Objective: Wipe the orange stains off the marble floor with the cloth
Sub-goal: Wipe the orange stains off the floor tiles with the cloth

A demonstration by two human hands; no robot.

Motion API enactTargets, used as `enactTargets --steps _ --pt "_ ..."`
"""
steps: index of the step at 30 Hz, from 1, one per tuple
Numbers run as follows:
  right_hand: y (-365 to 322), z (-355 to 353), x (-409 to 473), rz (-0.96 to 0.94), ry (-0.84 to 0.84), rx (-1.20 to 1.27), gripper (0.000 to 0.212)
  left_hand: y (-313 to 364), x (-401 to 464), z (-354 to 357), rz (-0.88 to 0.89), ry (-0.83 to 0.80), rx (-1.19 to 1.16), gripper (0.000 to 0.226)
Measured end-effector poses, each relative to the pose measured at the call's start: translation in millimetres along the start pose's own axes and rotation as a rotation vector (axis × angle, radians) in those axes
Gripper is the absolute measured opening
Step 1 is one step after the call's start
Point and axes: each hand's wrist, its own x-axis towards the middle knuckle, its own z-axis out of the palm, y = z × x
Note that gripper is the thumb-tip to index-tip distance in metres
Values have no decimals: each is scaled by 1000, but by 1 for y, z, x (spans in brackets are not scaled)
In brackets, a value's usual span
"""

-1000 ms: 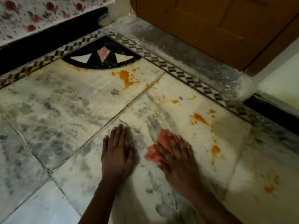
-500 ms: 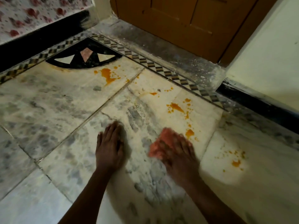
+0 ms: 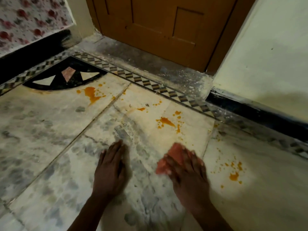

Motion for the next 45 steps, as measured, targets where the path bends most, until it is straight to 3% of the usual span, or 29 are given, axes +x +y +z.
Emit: enactTargets --steps 2,5,10,14,16,17,20,22,26,30,34,36,38,42,45 --pt "-10 -5 39 76 -51 76 59 11 9 9 23 -14 -7 64" --pt "-32 -5 67 -4 -79 110 62 32 25 22 73 -59 21 66" --pt "3 9 -25 -224 113 76 48 50 30 32 65 -41 93 64" --pt "38 -2 18 87 96 51 52 53 27 36 65 -21 141 66" --pt "23 -7 55 152 -46 90 59 51 27 36 60 -22 131 66" --pt "16 -7 58 103 -83 93 59 52 27 36 58 -23 130 66" --pt "10 5 1 -158 41 59 51 51 28 35 52 -26 124 65" --pt "29 8 -49 -214 68 62 53 51 28 36 57 -23 127 65" --pt "93 -1 -35 -21 78 -25 54 51 29 39 81 -29 182 65" --pt "93 -8 1 172 23 38 60 60 29 42 129 -52 232 61" --pt "84 7 -77 -200 25 -26 51 76 33 49 163 -73 168 60" --pt "108 2 -111 -266 8 -43 54 81 32 55 142 -82 146 61" --pt "141 -7 -106 -135 28 -47 55 81 30 59 125 -68 153 61" --pt "163 -31 -10 344 -42 117 59 80 28 61 121 -65 156 63" --pt "129 -27 34 304 -126 122 62 79 31 58 112 -93 150 63"
